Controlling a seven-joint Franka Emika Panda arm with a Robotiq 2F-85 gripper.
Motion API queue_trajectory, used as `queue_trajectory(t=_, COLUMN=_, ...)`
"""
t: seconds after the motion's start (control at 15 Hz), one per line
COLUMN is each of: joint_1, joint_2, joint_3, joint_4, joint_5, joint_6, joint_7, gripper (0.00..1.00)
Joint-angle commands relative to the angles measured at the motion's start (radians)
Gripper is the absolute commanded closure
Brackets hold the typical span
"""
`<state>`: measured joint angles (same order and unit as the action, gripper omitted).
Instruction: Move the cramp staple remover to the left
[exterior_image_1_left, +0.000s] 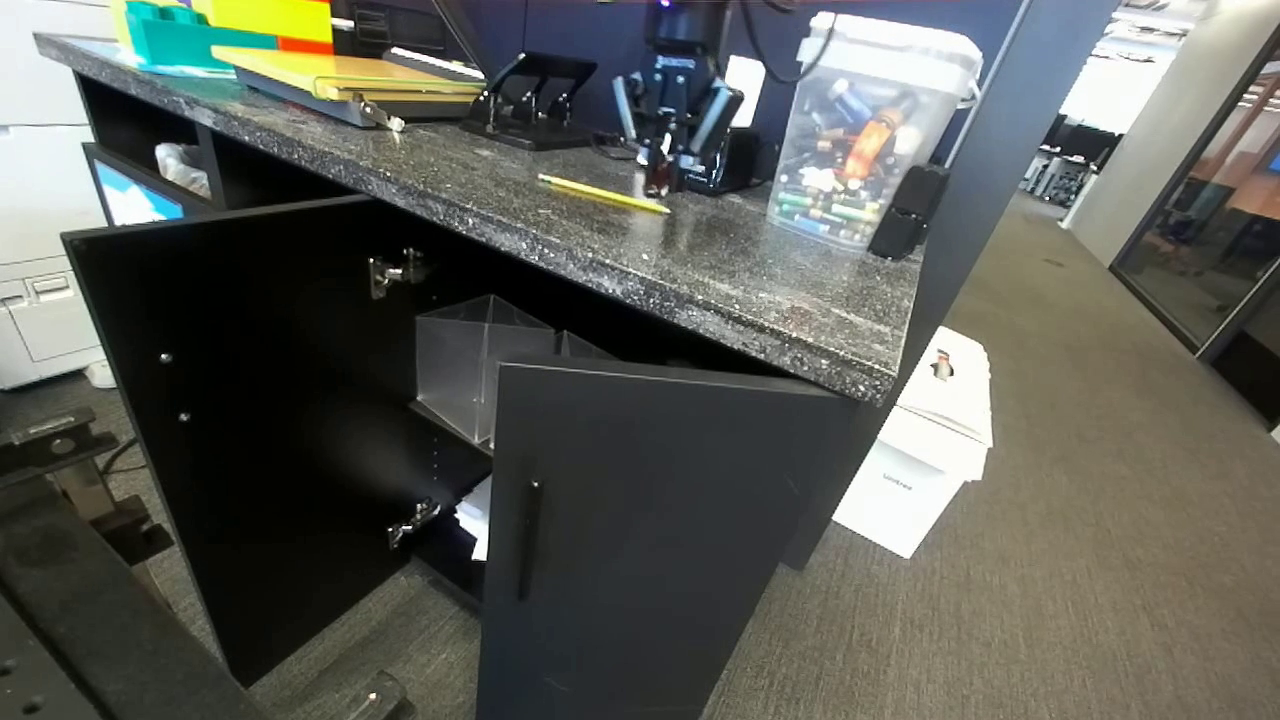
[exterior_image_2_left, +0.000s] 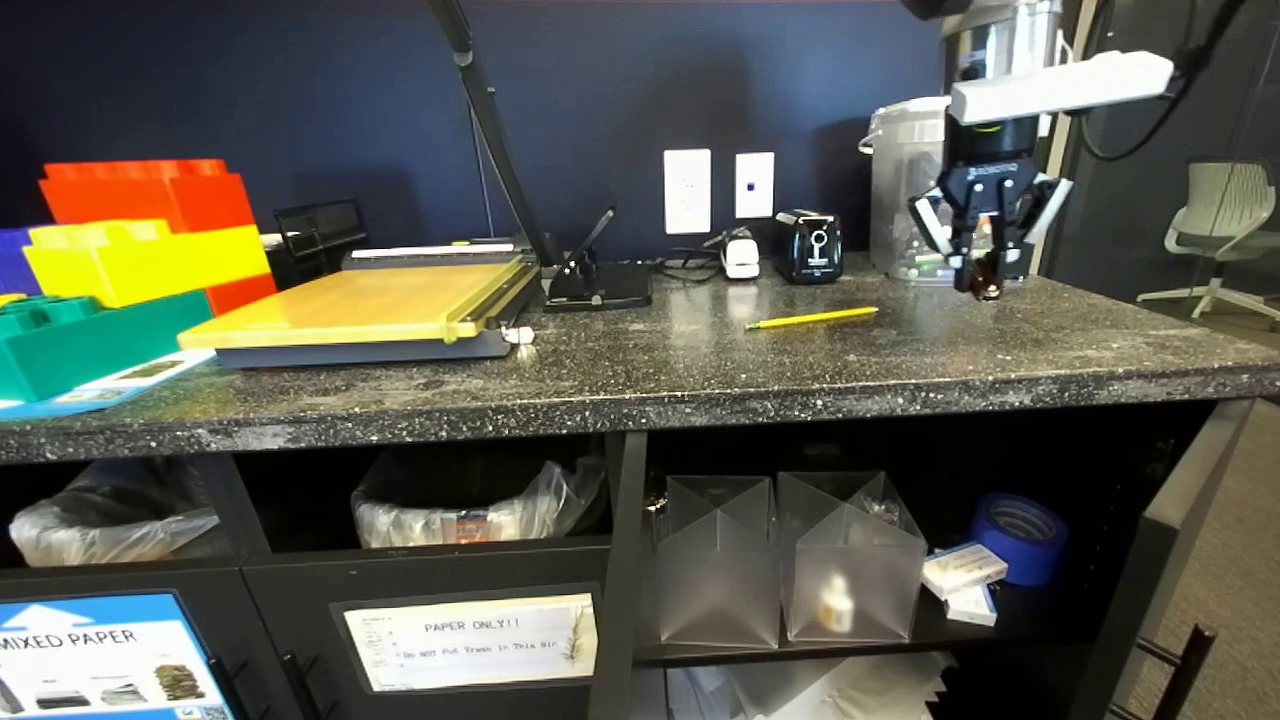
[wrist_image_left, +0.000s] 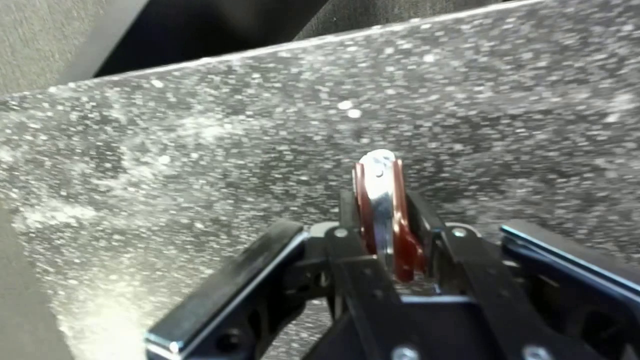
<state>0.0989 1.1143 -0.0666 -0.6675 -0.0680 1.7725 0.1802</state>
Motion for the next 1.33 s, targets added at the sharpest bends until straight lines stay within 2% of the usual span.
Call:
queue_trajectory(t=0.0, joint_1=0.099, joint_2=0.001, joint_3=0.013, joint_4=0.015, joint_5=-0.009, joint_6=-0.030, joint_7=0.032, gripper=0.93)
queue_trajectory(t=0.27, joint_1=0.186, joint_2=0.040, joint_3=0.020, joint_4=0.055, joint_5=0.002, joint_6=-0.072, joint_7=0.036, gripper=0.93)
queue_trajectory(t=0.53, joint_1=0.231, joint_2=0.079, joint_3=0.023, joint_4=0.102, joint_5=0.005, joint_6=-0.099, joint_7=0.031, gripper=0.93)
queue_trajectory(t=0.73, joint_1=0.235, joint_2=0.094, joint_3=0.027, joint_4=0.136, joint_5=0.013, joint_6=-0.113, joint_7=0.021, gripper=0.93)
queue_trajectory(t=1.0, joint_1=0.222, joint_2=0.176, joint_3=0.054, joint_4=0.225, joint_5=0.007, joint_6=-0.133, joint_7=0.025, gripper=0.93)
queue_trajectory(t=1.07, joint_1=0.224, joint_2=0.165, joint_3=0.044, joint_4=0.183, joint_5=0.015, joint_6=-0.103, joint_7=0.026, gripper=0.93)
queue_trajectory(t=1.27, joint_1=0.218, joint_2=0.192, joint_3=0.040, joint_4=0.190, joint_5=0.016, joint_6=-0.088, joint_7=0.047, gripper=0.93)
